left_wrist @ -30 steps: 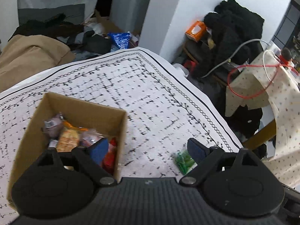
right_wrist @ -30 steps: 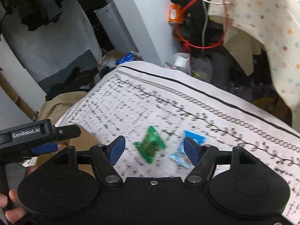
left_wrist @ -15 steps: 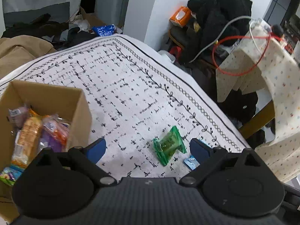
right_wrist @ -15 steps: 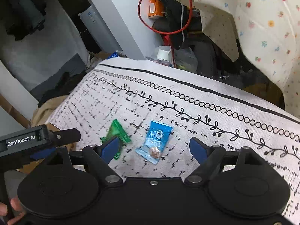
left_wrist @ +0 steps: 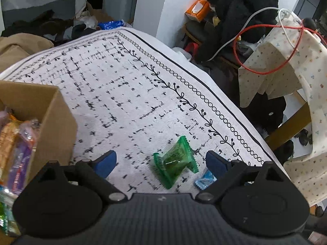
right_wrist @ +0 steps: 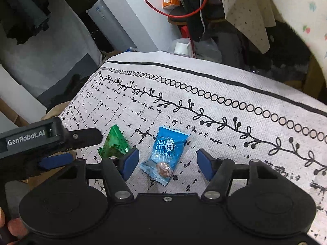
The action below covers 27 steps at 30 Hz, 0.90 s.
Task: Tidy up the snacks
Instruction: 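Grasp the green candy with the left tool while the right tool grasps the blue candy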
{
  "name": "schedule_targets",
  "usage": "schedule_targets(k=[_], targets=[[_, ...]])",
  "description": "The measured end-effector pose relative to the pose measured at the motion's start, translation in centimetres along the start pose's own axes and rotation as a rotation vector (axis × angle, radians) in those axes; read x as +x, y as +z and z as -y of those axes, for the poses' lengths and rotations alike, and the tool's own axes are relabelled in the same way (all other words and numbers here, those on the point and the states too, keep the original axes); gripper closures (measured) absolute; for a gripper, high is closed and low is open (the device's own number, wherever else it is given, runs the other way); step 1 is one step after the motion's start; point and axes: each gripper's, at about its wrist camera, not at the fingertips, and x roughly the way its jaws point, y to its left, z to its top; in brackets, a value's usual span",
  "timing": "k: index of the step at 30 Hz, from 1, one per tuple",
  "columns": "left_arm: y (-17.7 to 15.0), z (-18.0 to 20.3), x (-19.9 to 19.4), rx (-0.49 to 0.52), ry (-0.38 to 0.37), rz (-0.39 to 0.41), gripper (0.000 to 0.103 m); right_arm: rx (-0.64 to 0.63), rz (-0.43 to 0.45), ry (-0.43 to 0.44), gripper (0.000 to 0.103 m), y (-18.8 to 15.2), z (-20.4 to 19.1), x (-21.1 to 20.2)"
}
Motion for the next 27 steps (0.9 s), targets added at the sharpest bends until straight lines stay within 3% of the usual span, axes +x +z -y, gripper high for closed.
schedule_targets(k=[9,13,16,18,21,27], targets=[[0.1,0.6,3.9,-0.032,0.065,-0.087,0.015,-0.041,0.004,0.021,0.043,-0.2,0.1,1.7],[0.3,0.5,4.8,-0.061,0.074,-0.104,0.018,-0.094,0.015,0.002,0.052,-0.4,-0.3,2.1],[0.3,1.3,5.0,-0.024,0.086,-0.102,0.031,-0.089,0.013,-0.001,0.060,-0.2,0.1,2.3],[0.3,1.9,5.1,0.003,0.117,-0.116,0.049,-0.092,0.011,-0.007,0.066,-0.1,0.2,2.2],[0.4,1.7,4.8,0.002,0.136,-0.124,0.068,-0.090,0.010,-0.003,0.068,-0.3,0.2,2.0],[0.5,0.9,3.7,-0.035,0.117,-0.123,0.072,-0.114,0.010,-0.014,0.070,-0.8,-0.6,1.0]])
